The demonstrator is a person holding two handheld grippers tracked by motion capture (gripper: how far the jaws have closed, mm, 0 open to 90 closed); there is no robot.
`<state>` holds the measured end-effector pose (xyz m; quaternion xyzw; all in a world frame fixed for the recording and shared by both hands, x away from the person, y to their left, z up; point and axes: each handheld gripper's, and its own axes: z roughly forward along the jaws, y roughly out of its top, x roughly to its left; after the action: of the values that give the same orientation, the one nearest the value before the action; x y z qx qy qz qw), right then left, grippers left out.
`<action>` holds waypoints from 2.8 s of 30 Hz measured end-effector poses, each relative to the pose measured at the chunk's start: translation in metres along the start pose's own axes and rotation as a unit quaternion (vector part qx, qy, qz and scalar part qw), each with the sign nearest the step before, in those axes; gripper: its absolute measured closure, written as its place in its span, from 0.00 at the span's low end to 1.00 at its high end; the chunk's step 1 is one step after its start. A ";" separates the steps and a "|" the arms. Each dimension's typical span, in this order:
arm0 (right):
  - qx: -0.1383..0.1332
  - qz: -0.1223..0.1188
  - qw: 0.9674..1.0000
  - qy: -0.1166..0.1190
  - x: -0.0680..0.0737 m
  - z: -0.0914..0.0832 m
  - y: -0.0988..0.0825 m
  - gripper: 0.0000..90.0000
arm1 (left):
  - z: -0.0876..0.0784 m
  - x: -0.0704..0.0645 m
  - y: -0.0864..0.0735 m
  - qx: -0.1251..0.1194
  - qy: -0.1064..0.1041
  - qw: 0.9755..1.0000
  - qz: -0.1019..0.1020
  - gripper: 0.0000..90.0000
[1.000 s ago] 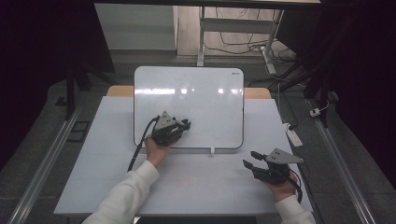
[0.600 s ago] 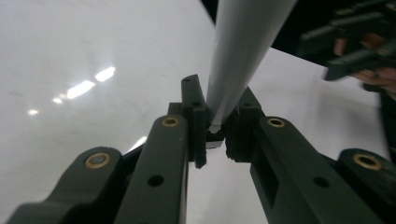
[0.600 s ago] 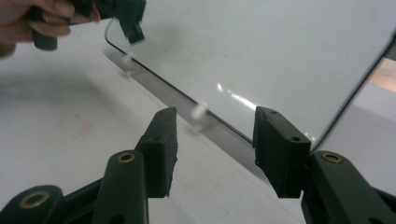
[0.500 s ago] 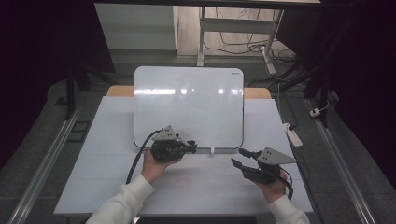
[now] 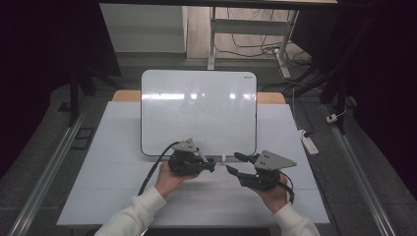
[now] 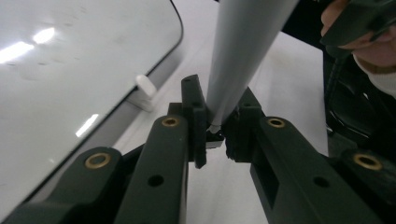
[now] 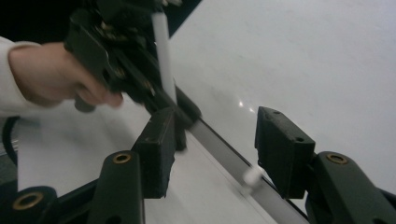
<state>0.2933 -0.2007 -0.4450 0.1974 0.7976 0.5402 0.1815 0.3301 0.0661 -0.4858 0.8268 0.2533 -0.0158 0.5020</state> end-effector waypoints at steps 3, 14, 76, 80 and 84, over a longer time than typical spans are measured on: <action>0.007 -0.004 1.000 0.012 0.007 0.014 0.009 0.52 | 0.005 -0.002 0.000 0.010 -0.008 1.000 0.000 0.88; 0.039 -0.030 0.999 0.000 0.032 0.051 0.028 0.74 | 0.015 -0.009 0.001 0.023 -0.016 1.000 0.005 0.88; 0.034 0.084 0.974 -0.208 -0.137 0.050 0.111 0.89 | -0.148 -0.022 -0.124 -0.011 0.286 0.957 -0.048 0.28; 0.046 0.089 0.972 -0.214 -0.148 0.060 0.109 0.89 | -0.147 -0.019 -0.126 -0.009 0.284 0.957 -0.053 0.28; 0.050 0.091 0.971 -0.217 -0.157 0.068 0.109 0.89 | -0.146 -0.018 -0.126 -0.008 0.283 0.958 -0.053 0.28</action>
<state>0.4751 -0.1907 -0.3552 0.3903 0.7442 0.4579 0.2900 0.2267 0.2278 -0.5119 0.7787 0.4288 0.1943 0.4147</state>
